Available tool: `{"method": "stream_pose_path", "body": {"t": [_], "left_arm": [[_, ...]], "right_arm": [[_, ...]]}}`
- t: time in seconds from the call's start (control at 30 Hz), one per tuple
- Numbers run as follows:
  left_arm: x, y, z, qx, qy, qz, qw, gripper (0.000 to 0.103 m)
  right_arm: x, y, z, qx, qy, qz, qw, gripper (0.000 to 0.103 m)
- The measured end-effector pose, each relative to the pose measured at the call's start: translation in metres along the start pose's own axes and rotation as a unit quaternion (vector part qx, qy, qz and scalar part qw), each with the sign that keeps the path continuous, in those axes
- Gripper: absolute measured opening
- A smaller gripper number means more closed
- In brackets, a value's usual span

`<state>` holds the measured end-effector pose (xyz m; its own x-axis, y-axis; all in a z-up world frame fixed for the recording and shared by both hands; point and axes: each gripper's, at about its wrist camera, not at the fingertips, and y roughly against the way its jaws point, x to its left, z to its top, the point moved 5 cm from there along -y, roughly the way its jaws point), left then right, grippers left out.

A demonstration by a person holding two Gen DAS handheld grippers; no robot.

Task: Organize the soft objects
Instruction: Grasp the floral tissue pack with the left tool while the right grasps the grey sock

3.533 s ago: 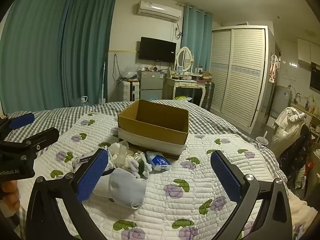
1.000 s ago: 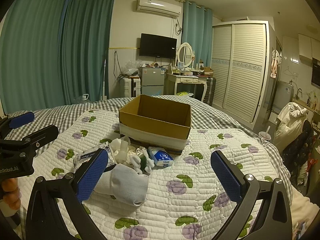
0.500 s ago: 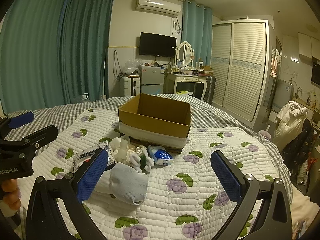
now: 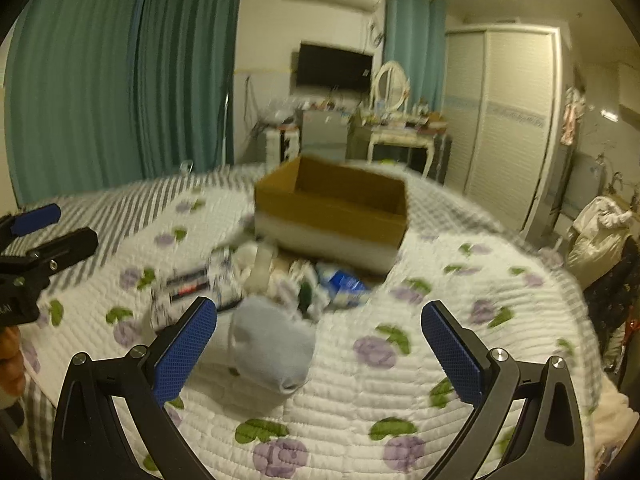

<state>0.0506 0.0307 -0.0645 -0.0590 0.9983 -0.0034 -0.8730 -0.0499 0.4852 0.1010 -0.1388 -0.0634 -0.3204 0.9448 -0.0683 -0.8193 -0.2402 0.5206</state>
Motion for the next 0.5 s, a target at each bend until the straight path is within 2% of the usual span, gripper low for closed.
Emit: {"method": "stream_pose_path", "body": {"t": [0.1,0.2,0.3,0.4,0.5], "left_arm": [[0.006,-0.019,-0.015,0.028,0.005,0.008,0.9996,0.103],[0.009,-0.039,-0.03,0.061,0.01,0.015,0.998,0.102],[0.008,-0.05,-0.038,0.077,0.0,0.024,0.9967,0.102],[0.005,-0.06,-0.044,0.093,-0.001,0.021,0.9954,0.102],[0.003,-0.064,-0.048,0.101,-0.001,0.017,0.9948,0.102]], "right_arm": [[0.008,-0.036,-0.019,0.049,-0.008,0.026,0.998,0.101],[0.018,-0.062,-0.031,0.077,-0.006,0.044,0.996,0.094],[0.028,-0.085,-0.04,0.1,-0.002,0.058,0.993,0.084],[0.027,-0.093,-0.045,0.092,-0.019,0.059,0.994,0.075],[0.021,-0.089,-0.047,0.082,-0.035,0.063,0.994,0.059]]}}
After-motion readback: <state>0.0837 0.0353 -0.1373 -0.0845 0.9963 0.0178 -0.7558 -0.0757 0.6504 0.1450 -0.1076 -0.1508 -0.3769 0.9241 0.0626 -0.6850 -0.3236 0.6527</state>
